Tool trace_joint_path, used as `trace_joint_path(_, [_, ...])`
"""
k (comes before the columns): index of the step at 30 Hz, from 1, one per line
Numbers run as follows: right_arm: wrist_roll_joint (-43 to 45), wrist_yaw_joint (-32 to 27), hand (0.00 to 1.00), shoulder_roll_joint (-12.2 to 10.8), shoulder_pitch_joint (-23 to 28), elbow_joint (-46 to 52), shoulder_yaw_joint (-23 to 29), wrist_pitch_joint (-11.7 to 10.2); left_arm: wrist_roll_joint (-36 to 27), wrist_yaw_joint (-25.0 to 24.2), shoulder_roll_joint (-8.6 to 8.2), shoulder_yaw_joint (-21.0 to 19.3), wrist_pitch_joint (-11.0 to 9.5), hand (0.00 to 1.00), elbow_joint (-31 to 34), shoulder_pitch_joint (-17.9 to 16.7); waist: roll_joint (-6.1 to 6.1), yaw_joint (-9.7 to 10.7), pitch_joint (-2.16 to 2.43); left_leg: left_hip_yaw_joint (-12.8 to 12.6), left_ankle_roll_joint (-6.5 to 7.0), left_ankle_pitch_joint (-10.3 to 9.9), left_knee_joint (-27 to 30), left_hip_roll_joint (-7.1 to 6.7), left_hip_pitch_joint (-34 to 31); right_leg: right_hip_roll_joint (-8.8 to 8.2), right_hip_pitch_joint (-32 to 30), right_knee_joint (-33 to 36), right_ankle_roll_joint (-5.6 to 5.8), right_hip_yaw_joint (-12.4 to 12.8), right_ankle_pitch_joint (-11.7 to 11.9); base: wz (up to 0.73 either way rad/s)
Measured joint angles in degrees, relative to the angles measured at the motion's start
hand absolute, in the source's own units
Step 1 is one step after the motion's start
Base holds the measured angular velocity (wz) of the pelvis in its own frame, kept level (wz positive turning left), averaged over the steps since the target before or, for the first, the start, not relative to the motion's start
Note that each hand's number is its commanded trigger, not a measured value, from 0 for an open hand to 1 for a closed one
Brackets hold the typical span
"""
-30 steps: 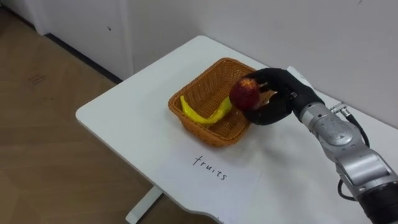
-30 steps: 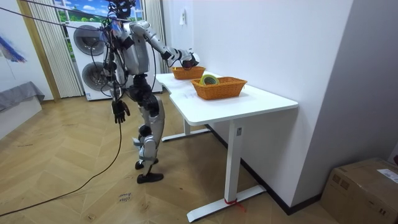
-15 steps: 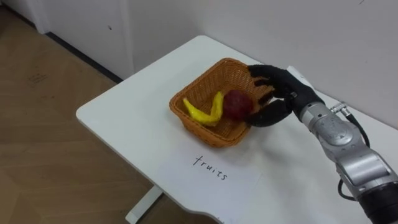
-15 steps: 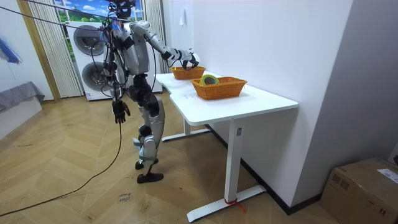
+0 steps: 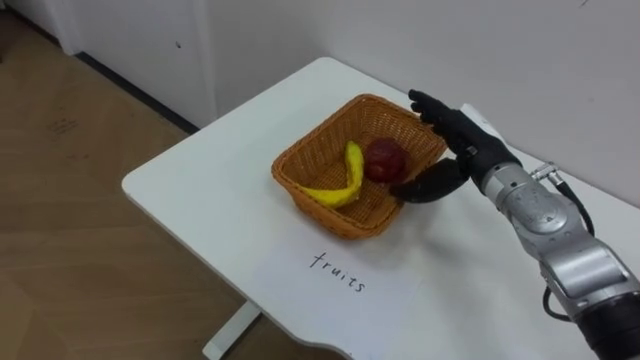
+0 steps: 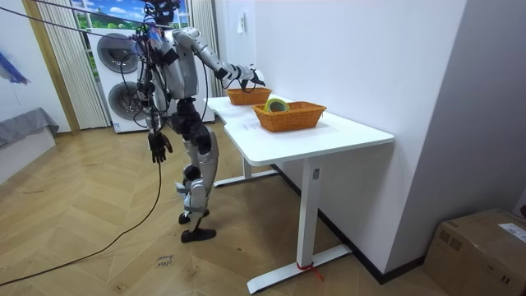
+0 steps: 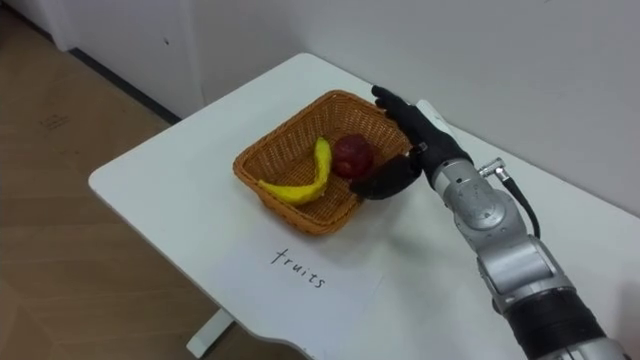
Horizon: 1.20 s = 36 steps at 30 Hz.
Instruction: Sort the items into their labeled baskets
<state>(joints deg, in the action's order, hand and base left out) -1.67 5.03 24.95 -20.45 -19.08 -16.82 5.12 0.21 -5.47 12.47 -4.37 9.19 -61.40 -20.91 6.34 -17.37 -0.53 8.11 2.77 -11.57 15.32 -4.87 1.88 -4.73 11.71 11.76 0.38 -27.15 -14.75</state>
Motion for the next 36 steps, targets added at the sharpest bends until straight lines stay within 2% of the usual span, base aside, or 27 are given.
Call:
trace_joint_path(5, [-0.1, 0.0, 0.00, 0.0, 0.0, 0.0, 0.0, 0.0, 0.0, -0.1, 0.02, 0.0, 0.1, 0.00, 0.0, 0.0, -0.20, 0.1, 0.03, 0.1, 0.00, 0.0, 0.0, -0.01, 0.0, -0.02, 0.1, 0.0, 0.00, 0.0, 0.0, 0.00])
trace_joint_path(12, [-0.6, -0.2, 0.00, 0.0, 0.0, 0.0, 0.2, 0.0, 0.0, 0.3, 0.11, 0.0, 0.1, 0.00, 0.1, 0.0, 0.24, 0.3, 0.33, -0.1, 0.01, 0.0, 0.0, 0.04, 0.4, -0.15, 0.1, 0.4, 0.01, 0.2, 0.0, -0.01])
trace_joint_path(15, [-1.9, -0.3, 0.00, 0.0, 0.0, 1.8, 1.3, 0.0, -0.1, 0.9, 0.03, 0.0, 0.0, 0.00, 0.1, -0.1, 0.20, 1.7, 0.30, -0.4, 0.02, 0.0, 0.0, 0.04, 0.5, -0.26, 0.1, 0.9, 0.04, 0.3, 0.0, 0.00])
trace_joint_path(19, [-3.4, -1.7, 0.00, 0.1, 0.0, 7.7, 6.9, -0.1, 0.1, 1.4, 0.04, -1.4, -0.1, 0.00, 0.8, 0.1, -0.11, 4.7, 0.37, -0.9, 0.03, 0.0, 0.3, 0.11, 0.4, -0.11, 0.1, 0.5, 0.03, 1.1, 0.0, -0.05])
trace_joint_path(23, [-6.0, -5.0, 0.00, 0.6, 0.0, 11.7, 9.5, -0.9, 0.5, 1.6, 0.07, -1.6, -0.5, 0.00, 0.8, 0.4, -1.33, 6.4, 0.87, -1.8, 0.07, 0.0, 0.0, 0.43, 1.0, 0.58, 0.3, 0.1, -0.02, 2.6, 0.6, -0.17])
trace_joint_path(25, [-8.3, -6.4, 0.00, 0.7, 0.0, 12.5, 9.9, -1.3, 0.5, 1.6, -0.18, -1.5, -0.9, 0.00, 1.1, 0.4, -2.19, 7.6, 0.77, -3.2, 0.09, 0.0, -0.6, 0.86, 1.9, 0.75, 0.4, 0.0, -0.12, 3.9, 0.9, -0.29])
trace_joint_path(28, [-8.8, -7.1, 0.00, 0.8, 0.0, 15.0, 10.8, -1.3, 0.5, 1.6, -0.13, -1.4, -0.8, 0.00, 1.0, 1.4, -2.85, 9.8, 0.62, -4.0, 0.10, 0.0, -0.6, 1.15, 1.6, 0.86, -0.1, 0.1, -0.24, 4.7, 1.1, -0.16])
trace_joint_path(31, [-9.0, -8.1, 0.00, 1.6, 0.0, 18.1, 12.0, -1.3, 0.5, 1.6, -0.09, -1.1, -0.8, 0.00, 1.1, 1.9, -3.20, 11.1, 0.73, -5.2, 0.10, 0.0, -1.0, 1.45, 1.7, 0.84, -0.8, 0.0, -0.29, 6.3, 1.1, -0.20])
trace_joint_path(36, [-9.0, -11.3, 0.00, 2.0, 0.0, 21.0, 14.4, -1.3, 0.5, 2.0, 0.22, -1.2, -1.0, 0.00, 2.1, 2.7, -2.73, 12.9, 0.91, -6.5, 0.13, 0.0, -1.9, 1.60, 2.4, 1.11, -0.9, -0.1, -0.29, 7.4, 1.1, -0.12])
